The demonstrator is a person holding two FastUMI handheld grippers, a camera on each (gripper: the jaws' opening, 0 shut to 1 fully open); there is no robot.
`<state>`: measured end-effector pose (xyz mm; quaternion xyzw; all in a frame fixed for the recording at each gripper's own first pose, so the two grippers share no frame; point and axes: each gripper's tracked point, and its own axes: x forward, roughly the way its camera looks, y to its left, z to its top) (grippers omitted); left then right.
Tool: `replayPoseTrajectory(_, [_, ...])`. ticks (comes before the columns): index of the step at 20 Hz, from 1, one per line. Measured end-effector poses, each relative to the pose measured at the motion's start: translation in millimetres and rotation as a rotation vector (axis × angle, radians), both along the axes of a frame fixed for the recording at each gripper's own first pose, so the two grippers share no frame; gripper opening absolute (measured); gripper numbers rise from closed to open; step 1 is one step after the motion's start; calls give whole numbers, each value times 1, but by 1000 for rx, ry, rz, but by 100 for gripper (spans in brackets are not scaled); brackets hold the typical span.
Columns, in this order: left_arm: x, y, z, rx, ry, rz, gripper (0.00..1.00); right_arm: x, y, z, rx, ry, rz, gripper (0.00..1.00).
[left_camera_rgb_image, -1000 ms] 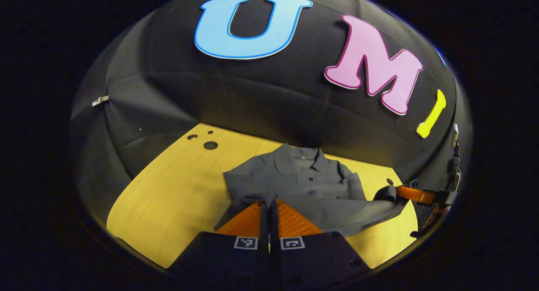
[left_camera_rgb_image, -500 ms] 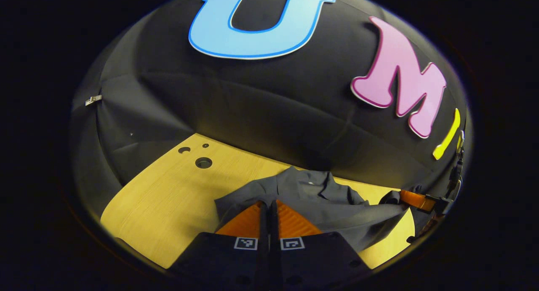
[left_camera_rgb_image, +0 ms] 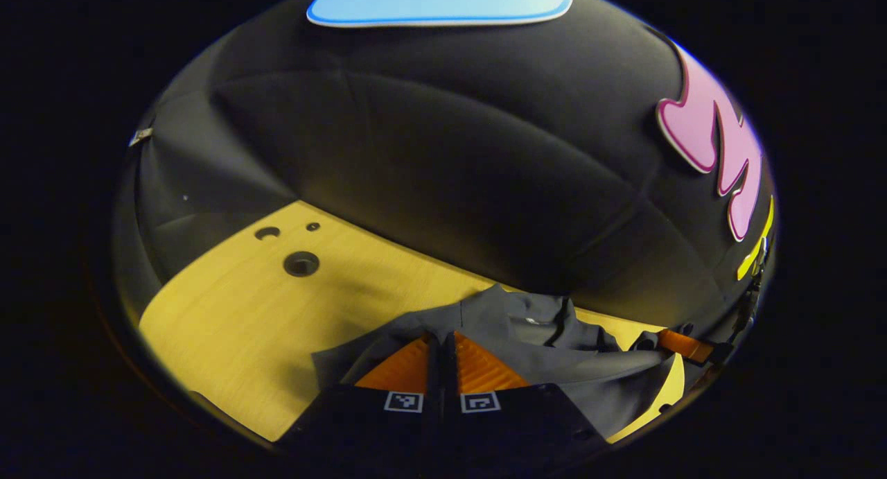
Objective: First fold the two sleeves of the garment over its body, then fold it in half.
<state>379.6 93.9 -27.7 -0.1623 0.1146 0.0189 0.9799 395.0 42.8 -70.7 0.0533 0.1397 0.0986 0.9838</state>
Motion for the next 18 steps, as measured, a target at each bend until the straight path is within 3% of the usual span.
replayPoseTrajectory(3, [10,5,-13,27,20,19,6,4,1,-18,23,52,-13,5])
replayPoseTrajectory(5, [9,12,-12,58,24,42,10,5,-1,-18,13,47,-9,14])
replayPoseTrajectory(6, [9,13,-12,68,25,44,13,3,-1,-18,-2,43,-6,6])
replayPoseTrajectory(7, [6,10,-10,73,26,36,9,1,0,-18,-15,40,0,6])
replayPoseTrajectory(8, [2,9,-6,79,25,29,25,-4,3,-14,-26,38,10,19])
replayPoseTrajectory(10, [-8,6,3,85,19,16,30,-13,8,-8,-37,28,25,45])
replayPoseTrajectory(11, [-15,1,11,84,11,2,53,-17,9,-3,-39,19,25,63])
replayPoseTrajectory(13, [-32,-11,30,97,-27,-39,70,-31,7,9,-41,-3,15,100])
replayPoseTrajectory(16, [-67,-13,55,162,-100,-38,97,-64,3,28,-66,-46,5,99])
replayPoseTrajectory(18, [-98,-18,71,189,-154,-51,96,-93,0,41,-87,-90,-7,99])
